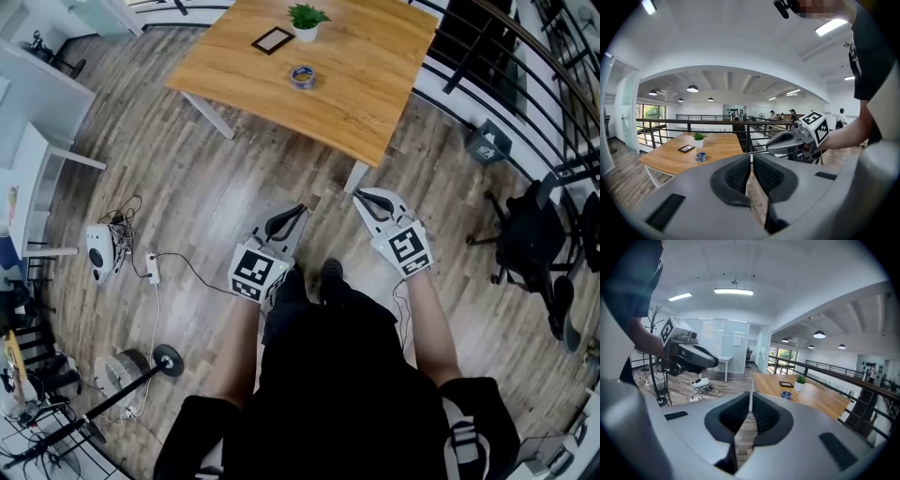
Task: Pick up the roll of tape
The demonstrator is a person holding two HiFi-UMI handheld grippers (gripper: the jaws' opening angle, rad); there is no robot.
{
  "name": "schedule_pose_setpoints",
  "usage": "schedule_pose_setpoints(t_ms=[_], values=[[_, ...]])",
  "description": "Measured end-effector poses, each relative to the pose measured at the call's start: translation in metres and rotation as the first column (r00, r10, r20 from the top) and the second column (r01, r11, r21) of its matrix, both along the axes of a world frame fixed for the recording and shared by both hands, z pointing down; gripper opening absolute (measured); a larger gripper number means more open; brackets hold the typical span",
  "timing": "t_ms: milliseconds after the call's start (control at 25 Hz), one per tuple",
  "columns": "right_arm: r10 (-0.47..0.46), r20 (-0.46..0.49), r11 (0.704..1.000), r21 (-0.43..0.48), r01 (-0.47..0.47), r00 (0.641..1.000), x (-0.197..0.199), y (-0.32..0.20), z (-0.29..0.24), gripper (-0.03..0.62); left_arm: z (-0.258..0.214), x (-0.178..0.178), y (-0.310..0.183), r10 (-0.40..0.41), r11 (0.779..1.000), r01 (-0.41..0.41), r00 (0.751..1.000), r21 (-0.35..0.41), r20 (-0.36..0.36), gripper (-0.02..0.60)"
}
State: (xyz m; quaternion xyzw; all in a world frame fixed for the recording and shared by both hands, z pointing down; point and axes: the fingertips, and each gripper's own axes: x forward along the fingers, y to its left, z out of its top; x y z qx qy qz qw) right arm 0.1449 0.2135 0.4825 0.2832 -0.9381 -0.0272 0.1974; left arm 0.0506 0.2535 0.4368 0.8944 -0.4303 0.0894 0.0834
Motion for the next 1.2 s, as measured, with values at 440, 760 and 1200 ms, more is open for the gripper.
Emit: schedule_pose_setpoints(t_ms=[440, 760, 1200], values=[[-0.041, 0.006, 0.999, -0.001, 0.041, 0.999, -0.011, 0.004, -0.005, 0.110, 0.000, -0.004, 0.001, 0.000, 1.000, 0.000, 1.000, 0.007, 0.001, 0.039], [-0.011, 0.039, 1.000, 0.010, 0.011, 0.999, -0.016, -0.003, -0.003, 0.187, 0.008, -0.011, -0.001, -0.016, 1.000, 0.016, 1.000, -0.009, 0.003, 0.154], [0.071, 0.061, 0.997, 0.000, -0.071, 0.996, -0.013, -0.013, -0.002, 0.367, 0.010, -0.028, -0.011, -0.071, 0.997, 0.071, 0.997, -0.013, -0.013, 0.275]])
